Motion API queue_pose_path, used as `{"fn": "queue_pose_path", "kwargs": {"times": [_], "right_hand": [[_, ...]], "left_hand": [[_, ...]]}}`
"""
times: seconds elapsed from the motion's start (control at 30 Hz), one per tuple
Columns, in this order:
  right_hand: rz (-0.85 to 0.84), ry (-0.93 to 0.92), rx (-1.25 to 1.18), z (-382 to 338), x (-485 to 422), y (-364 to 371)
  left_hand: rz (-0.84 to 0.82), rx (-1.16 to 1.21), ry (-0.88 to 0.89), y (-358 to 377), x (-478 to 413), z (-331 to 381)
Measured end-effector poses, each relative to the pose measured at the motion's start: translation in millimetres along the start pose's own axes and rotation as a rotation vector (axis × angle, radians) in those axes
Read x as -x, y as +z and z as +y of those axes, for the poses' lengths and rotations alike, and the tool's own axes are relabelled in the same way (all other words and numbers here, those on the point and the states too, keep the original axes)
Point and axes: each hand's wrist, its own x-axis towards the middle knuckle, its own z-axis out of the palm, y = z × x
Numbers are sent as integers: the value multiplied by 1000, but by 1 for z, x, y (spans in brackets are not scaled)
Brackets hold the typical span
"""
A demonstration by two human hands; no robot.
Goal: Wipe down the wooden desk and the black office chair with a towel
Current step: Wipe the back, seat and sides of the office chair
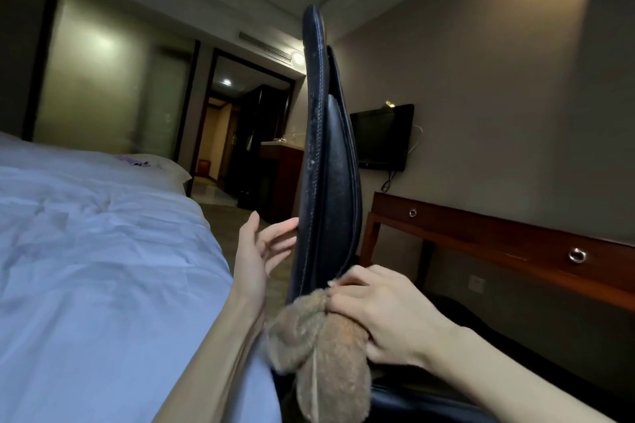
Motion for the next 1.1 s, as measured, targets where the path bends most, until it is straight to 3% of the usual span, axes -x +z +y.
{"fn": "queue_pose_path", "kwargs": {"times": [0.07, 0.2, 0.27, 0.37, 0.47, 0.63, 0.8, 0.97, 1.1], "right_hand": [[89, 138, 32, 11, 3, -22], [527, 506, 38, 41, -14, -79], [637, 566, 102, 51, -38, -107], [740, 509, 286, 58, -81, -132], [737, 441, 322, 62, -121, -136], [620, 381, -116, 39, -144, -86], [601, 159, -40, 10, -115, -43], [579, 69, -162, -19, -73, 9], [596, 68, 111, 2, -52, 0]], "left_hand": [[-11, -32, 13, 1, -2, -1], [22, -57, 12, 4, -2, -3], [20, -57, 13, 3, -4, -3], [12, -55, 23, 2, -4, -3], [6, -39, 18, 2, -2, -5], [-10, -11, 54, -1, -10, -10], [67, 171, 56, -2, -9, -15], [-80, 295, 18, -13, -1, -19], [-139, 246, -37, -20, 1, -14]]}}
